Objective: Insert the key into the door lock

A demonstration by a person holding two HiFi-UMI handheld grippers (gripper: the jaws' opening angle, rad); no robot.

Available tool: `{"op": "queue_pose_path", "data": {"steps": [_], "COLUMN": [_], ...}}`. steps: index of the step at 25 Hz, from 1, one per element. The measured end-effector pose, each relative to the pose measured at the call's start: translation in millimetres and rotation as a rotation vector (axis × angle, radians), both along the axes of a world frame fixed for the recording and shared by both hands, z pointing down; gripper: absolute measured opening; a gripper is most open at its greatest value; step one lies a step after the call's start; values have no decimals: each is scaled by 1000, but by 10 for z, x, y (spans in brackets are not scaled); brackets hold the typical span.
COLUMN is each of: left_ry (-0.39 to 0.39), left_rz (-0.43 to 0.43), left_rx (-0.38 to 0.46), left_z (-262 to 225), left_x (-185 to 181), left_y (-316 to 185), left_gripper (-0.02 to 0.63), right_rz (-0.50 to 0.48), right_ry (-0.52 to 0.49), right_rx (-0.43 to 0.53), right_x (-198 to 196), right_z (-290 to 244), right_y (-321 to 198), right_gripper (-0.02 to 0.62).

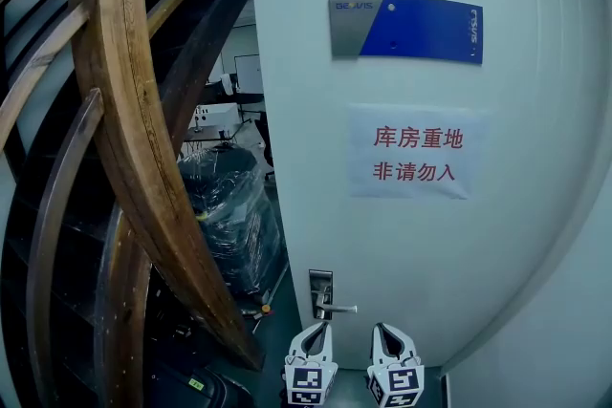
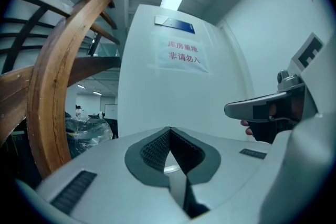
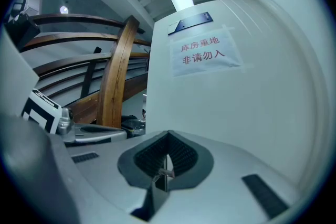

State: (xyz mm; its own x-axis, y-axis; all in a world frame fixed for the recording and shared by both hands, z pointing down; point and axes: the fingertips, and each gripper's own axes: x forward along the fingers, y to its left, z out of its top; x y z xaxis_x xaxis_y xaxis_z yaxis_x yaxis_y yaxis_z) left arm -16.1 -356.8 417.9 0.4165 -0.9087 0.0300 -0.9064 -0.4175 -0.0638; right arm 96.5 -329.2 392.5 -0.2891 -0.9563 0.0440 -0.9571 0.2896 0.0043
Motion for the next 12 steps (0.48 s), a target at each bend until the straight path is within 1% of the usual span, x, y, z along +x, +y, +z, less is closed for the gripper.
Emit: {"op": "queue_pose_path", "data": {"steps": [8,12], "left_ry": [4,8], "left_rz": [15,4], "left_rx": [-2,-7], "left_z": [19,30], "left_x": [123,120], "left_y": [14,18], "left_gripper": [3,3], "right_rz": [-3,-1], "right_ry": [-6,-2], "right_rx": [8,7], "right_x": [17,55], "right_z": [35,63], "right_y": [-9,-3], "right_gripper": [3,3]}}
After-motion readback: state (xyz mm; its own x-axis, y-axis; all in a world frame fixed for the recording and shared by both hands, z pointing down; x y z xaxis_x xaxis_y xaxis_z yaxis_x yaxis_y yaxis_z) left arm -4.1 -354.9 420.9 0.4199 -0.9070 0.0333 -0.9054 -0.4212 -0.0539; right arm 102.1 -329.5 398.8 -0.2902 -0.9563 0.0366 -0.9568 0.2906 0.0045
